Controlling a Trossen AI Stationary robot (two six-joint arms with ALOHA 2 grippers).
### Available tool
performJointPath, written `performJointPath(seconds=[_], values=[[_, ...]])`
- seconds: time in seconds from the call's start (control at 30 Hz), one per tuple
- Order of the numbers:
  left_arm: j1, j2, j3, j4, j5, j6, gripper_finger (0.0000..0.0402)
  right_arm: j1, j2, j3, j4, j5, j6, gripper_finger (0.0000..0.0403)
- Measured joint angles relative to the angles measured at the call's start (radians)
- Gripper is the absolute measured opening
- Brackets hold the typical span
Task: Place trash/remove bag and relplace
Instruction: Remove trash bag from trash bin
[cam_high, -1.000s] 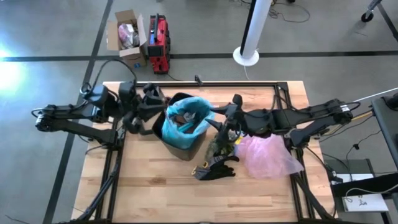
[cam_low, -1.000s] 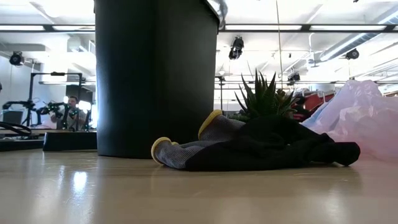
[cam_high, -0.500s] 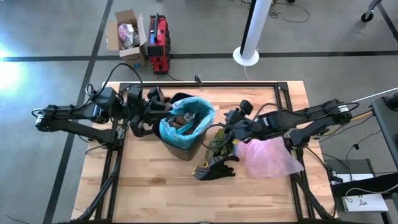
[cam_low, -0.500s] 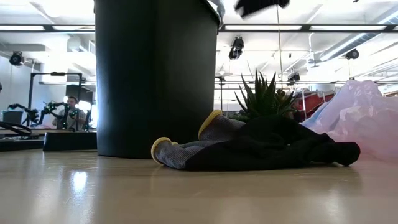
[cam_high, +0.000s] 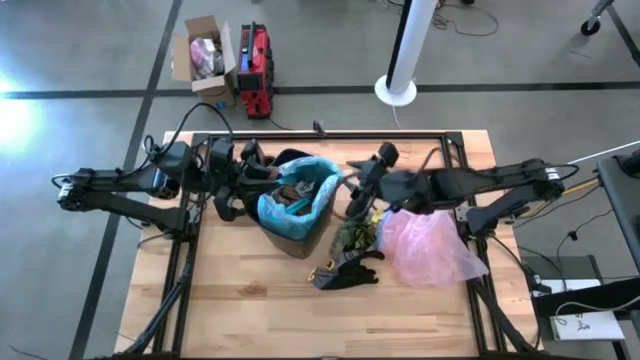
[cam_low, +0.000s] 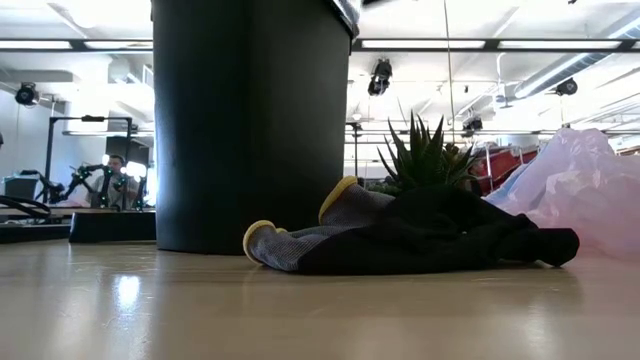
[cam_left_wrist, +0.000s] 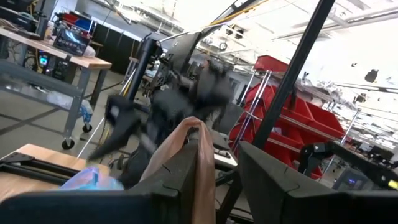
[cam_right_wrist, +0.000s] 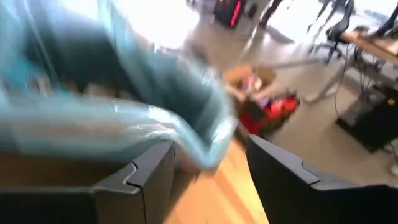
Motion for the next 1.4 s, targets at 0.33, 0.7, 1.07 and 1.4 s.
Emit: performJointPath(seconds=[0.33, 0.7, 1.07, 1.4], values=[[0.000, 0.000, 0.000, 0.001, 0.000, -0.005, 0.0097, 0.000, -0.008, 0.085, 0.037, -0.044, -0.141, 0.0186], [0.000, 0.000, 0.000, 0.000, 0.005, -0.008, 0.0097, 0.017, -0.007, 0.059, -0.259, -0.045, 0.043, 0.0186], [0.000, 0.000, 0.000, 0.002, 0.006, -0.002, 0.0097, 0.016, 0.047, 0.016, -0.066, -0.016, 0.008, 0.0186], [0.000, 0.009, 0.000, 0.004, 0.006, -0.014, 0.0097, -0.016, 0.047, 0.093, 0.164, 0.136, -0.354, 0.0186]])
